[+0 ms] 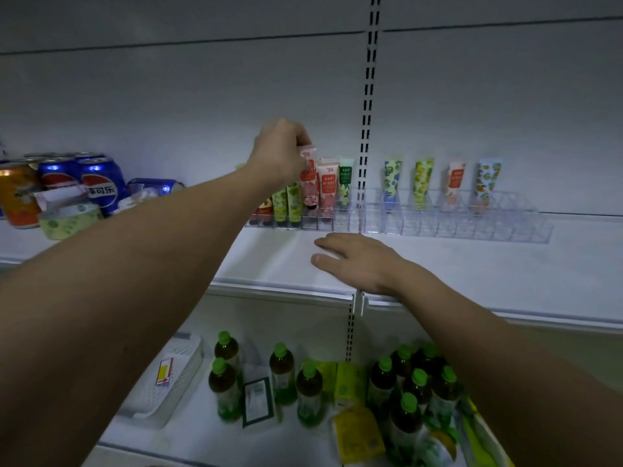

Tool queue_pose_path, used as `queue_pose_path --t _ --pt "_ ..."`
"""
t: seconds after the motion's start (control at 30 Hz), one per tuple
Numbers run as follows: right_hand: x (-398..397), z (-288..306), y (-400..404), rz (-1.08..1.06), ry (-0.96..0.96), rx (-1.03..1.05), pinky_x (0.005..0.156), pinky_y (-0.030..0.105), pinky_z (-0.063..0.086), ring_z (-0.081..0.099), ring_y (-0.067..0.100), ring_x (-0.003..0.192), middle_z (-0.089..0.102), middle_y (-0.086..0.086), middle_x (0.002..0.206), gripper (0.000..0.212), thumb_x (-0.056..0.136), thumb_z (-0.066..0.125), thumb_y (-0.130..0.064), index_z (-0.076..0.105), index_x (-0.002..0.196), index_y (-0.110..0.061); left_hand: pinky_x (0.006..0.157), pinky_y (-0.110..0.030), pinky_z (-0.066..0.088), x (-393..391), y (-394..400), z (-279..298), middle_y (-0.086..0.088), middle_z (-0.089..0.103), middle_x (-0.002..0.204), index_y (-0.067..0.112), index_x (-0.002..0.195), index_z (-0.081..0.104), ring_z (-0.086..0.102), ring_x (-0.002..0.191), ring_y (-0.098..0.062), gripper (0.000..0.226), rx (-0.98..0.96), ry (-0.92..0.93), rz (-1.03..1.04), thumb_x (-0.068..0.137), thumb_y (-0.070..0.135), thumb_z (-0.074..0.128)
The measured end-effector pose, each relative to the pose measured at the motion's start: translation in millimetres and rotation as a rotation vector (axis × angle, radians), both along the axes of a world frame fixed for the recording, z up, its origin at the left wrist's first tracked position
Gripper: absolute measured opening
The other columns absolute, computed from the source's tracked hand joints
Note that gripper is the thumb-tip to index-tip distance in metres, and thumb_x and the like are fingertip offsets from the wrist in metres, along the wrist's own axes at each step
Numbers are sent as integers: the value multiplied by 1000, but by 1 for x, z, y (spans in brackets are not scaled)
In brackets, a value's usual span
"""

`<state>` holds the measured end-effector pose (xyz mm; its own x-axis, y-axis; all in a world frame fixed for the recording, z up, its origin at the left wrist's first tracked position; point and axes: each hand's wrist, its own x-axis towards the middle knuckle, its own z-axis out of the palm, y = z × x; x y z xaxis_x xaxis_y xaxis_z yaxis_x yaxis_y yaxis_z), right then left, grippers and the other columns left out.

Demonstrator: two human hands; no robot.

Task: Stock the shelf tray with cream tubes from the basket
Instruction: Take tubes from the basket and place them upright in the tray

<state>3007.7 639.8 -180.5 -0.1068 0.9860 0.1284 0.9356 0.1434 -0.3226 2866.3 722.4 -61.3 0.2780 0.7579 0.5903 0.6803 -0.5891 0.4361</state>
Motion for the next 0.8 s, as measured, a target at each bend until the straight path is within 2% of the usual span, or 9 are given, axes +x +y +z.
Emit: queue_pose_path --t 0.1,0.23,0.47,0.6,0.73,0.8 --pt "1 -2 0 0 11 22 116 37 18 23 11 145 27 -14 157 65 90 30 -71 35 146 -39 77 -24 50 3 6 -5 -6 65 111 12 108 66 57 92 -16 23 0 29 6 86 5 69" --pt "0 -2 1 -10 14 32 114 37 19 25 11 144 28 -15 157 64 89 31 -71 36 145 -40 82 -30 53 9 9 -6 -6 64 115 14 107 66 59 99 -20 22 4 67 8 87 5 67" --pt "-1 -1 0 -14 21 37 113 38 22 27 13 143 30 -15 156 63 90 33 -69 37 145 -39 89 -31 48 19 16 -12 -10 63 124 11 118 67 58 102 -19 27 -3 129 37 92 9 61" --pt "-1 1 -1 -18 24 36 112 38 23 28 13 142 31 -14 156 62 90 35 -68 38 144 -39 94 -35 47 18 16 -19 -11 62 127 9 120 66 58 109 -25 28 6 159 46 93 8 60" --pt "-2 1 -1 -33 38 32 110 39 26 30 14 141 33 -15 155 61 89 36 -69 40 143 -40 87 -35 46 17 13 -17 -10 63 123 11 122 64 58 106 -25 28 46 252 58 95 14 59" --pt "-3 3 -2 -36 38 27 109 39 27 31 15 140 34 -14 154 61 89 36 -69 41 143 -40 92 -37 45 13 8 -11 -8 58 128 15 129 59 55 112 -25 34 92 268 56 95 20 59"
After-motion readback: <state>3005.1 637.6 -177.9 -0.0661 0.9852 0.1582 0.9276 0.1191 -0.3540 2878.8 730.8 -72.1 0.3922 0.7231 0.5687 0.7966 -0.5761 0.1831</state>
